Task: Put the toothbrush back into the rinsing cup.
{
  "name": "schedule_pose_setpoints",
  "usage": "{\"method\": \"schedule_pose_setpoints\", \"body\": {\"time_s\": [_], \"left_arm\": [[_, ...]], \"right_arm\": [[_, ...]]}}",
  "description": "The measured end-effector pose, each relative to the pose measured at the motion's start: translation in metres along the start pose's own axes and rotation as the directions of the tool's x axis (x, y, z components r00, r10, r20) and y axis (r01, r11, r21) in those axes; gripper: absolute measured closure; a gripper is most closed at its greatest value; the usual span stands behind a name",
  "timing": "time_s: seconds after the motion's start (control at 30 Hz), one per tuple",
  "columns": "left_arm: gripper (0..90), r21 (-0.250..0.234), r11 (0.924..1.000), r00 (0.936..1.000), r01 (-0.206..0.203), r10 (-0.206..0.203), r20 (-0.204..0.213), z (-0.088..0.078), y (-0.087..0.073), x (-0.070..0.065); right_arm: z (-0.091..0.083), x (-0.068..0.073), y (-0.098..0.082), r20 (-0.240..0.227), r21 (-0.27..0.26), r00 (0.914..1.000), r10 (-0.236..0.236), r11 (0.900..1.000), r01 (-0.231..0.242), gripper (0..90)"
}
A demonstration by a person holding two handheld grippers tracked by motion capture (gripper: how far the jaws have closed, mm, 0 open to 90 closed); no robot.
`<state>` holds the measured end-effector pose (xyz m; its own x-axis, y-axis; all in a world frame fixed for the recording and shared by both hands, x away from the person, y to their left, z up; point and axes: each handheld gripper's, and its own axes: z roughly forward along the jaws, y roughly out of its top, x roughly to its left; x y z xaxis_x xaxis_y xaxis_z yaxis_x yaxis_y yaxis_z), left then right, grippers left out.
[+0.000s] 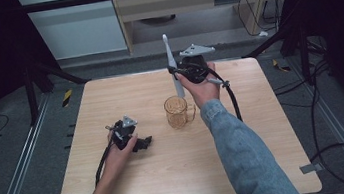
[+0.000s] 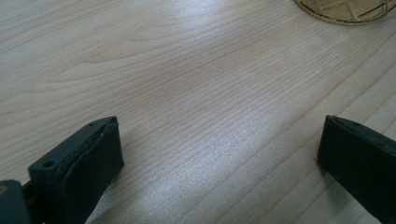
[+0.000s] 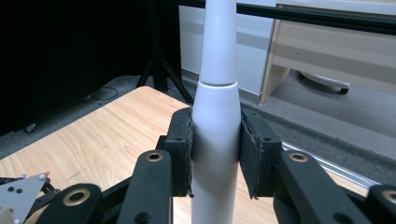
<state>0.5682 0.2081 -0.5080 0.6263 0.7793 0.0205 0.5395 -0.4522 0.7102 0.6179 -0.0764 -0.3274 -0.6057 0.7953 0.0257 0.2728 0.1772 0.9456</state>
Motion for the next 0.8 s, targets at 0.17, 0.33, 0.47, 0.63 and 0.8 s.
{"method": "schedule_pose_setpoints", "body": {"time_s": [0.17, 0.33, 0.47, 0.63, 0.8], "left_arm": [[0.0, -0.001, 1.0000, 1.0000, 0.000, 0.000, 0.000, 0.000, 0.000, 0.000], [0.0, 0.000, 1.0000, 1.0000, -0.001, 0.001, 0.000, 0.000, 0.000, 0.000], [0.0, 0.000, 1.0000, 1.0000, 0.000, 0.000, 0.000, 0.000, 0.000, 0.000], [0.0, 0.000, 1.0000, 1.0000, 0.003, -0.003, 0.000, 0.000, 0.000, 0.000], [0.0, 0.002, 1.0000, 1.0000, -0.002, 0.002, 0.000, 0.000, 0.000, 0.000]], "right_arm": [[0.003, 0.005, -0.005, -0.012, 0.009, 0.9999, -0.005, 1.000, 0.005, 67.1], [0.006, 0.009, -0.010, -0.022, 0.019, 0.9997, -0.008, 1.000, 0.008, 67.1], [0.008, 0.012, -0.013, -0.031, 0.024, 0.9995, -0.002, 1.000, 0.003, 67.1], [0.015, 0.016, -0.026, -0.041, 0.063, 0.9992, -0.005, 0.998, 0.008, 67.1], [0.020, 0.018, -0.038, -0.043, 0.096, 0.9990, -0.012, 0.995, 0.017, 67.1]]}}
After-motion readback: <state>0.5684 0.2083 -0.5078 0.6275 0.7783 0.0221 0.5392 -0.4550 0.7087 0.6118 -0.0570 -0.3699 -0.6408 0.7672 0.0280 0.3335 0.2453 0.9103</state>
